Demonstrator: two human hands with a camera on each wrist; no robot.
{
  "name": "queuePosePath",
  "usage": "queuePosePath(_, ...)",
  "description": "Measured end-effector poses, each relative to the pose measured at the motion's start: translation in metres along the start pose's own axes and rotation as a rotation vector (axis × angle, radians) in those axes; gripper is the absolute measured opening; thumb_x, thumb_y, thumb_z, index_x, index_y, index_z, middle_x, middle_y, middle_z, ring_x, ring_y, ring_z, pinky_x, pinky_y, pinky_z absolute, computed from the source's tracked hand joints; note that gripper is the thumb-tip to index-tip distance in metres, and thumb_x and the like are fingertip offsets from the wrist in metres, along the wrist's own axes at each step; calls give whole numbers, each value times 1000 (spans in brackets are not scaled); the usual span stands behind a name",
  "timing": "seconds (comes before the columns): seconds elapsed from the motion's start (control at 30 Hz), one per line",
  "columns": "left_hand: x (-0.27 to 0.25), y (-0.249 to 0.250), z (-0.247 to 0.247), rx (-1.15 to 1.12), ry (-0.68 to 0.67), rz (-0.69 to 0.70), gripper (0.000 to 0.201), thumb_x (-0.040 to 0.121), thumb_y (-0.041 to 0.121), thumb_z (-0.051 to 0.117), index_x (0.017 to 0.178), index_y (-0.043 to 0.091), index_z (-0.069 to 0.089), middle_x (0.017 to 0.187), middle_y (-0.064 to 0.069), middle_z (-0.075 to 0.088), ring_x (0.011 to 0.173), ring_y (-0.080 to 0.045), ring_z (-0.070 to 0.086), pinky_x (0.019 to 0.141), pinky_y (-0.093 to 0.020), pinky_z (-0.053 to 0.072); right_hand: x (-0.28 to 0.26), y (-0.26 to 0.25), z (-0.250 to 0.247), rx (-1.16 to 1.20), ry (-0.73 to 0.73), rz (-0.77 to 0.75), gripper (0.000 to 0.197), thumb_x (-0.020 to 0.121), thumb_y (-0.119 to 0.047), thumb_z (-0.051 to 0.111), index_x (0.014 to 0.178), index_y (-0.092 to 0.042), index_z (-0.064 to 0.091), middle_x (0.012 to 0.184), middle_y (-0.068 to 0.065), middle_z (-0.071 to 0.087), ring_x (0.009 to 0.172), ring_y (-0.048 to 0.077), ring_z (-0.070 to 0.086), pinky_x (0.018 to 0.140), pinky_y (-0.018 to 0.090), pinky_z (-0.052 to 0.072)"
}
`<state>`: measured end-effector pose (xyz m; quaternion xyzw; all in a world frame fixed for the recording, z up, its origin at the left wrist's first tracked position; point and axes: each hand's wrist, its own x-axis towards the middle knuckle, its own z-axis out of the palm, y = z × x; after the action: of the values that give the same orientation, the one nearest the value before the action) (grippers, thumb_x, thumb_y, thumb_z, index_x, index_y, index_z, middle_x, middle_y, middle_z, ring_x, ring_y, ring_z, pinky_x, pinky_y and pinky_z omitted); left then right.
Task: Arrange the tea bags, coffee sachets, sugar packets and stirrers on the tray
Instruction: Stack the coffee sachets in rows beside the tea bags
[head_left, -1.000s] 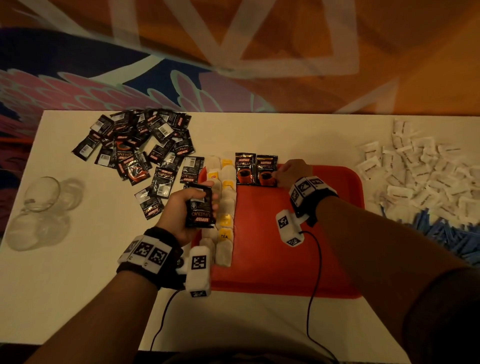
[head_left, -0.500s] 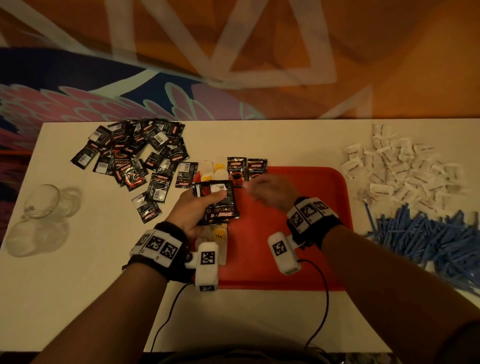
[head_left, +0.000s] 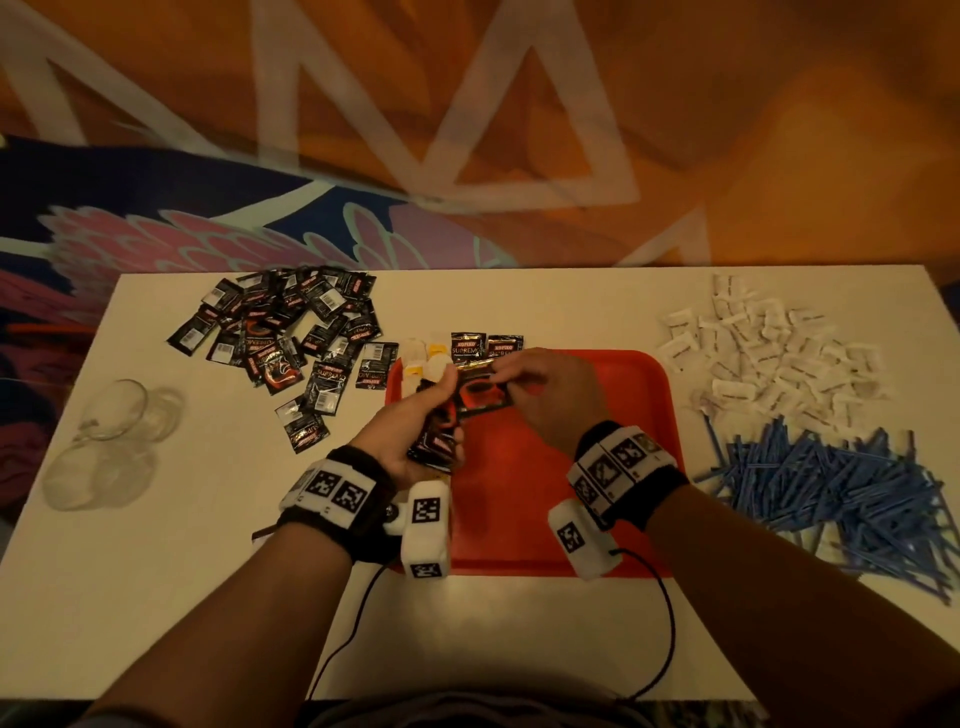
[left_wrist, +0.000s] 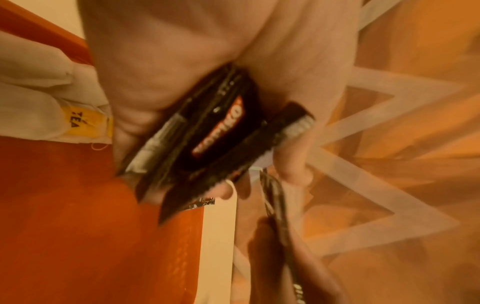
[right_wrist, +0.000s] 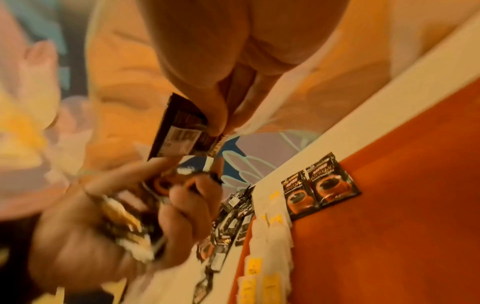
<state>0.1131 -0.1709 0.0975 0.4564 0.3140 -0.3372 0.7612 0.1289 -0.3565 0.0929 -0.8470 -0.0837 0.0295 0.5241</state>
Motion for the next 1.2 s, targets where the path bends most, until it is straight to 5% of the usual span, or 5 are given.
queuePosePath(0.3,-3,-1,18,118,120,296,17,87,12,73,104,15,70,94,-11,76,83,-29,73,71,-42,58,-11,-8,-5,117,-100,287,27,86,-25,73,110,-14,65,99,0,67,89,9,65,67,17,50)
queuePosePath(0.37,-5,-3,22,172,91,315,6,87,15,74,92,19,74,93,-11,75,86,-30,71,79,-47,59,-9,-8,-3,66,-143,333,19,85,-27,74,97,-13,68,89,-1,68,83,10,64,64,19,45)
queuePosePath(0.53,-2,-1,18,225,146,286,22,89,38,71,90,16,67,66,-2,58,52,-13,48,40,-21,39,-6,-2,-3,-76,-144,295,10,82,-21,76,88,-13,75,87,0,72,80,12,65,65,21,47)
queuePosePath(0.9,22,-1,24,369,364,357,24,95,45,62,88,23,68,78,2,69,70,-18,61,65,-30,46,2,22,0,-178,-234,297,17,89,-20,69,102,-11,74,96,5,72,86,17,66,73,29,51)
queuePosePath(1.2,61,-14,22,1469,207,451,38,99,26,57,136,21,58,133,-8,52,122,-25,52,103,-36,44,51,90,-28,-403,-115,591,20,86,-33,70,93,-19,59,95,-5,60,80,8,55,67,18,43)
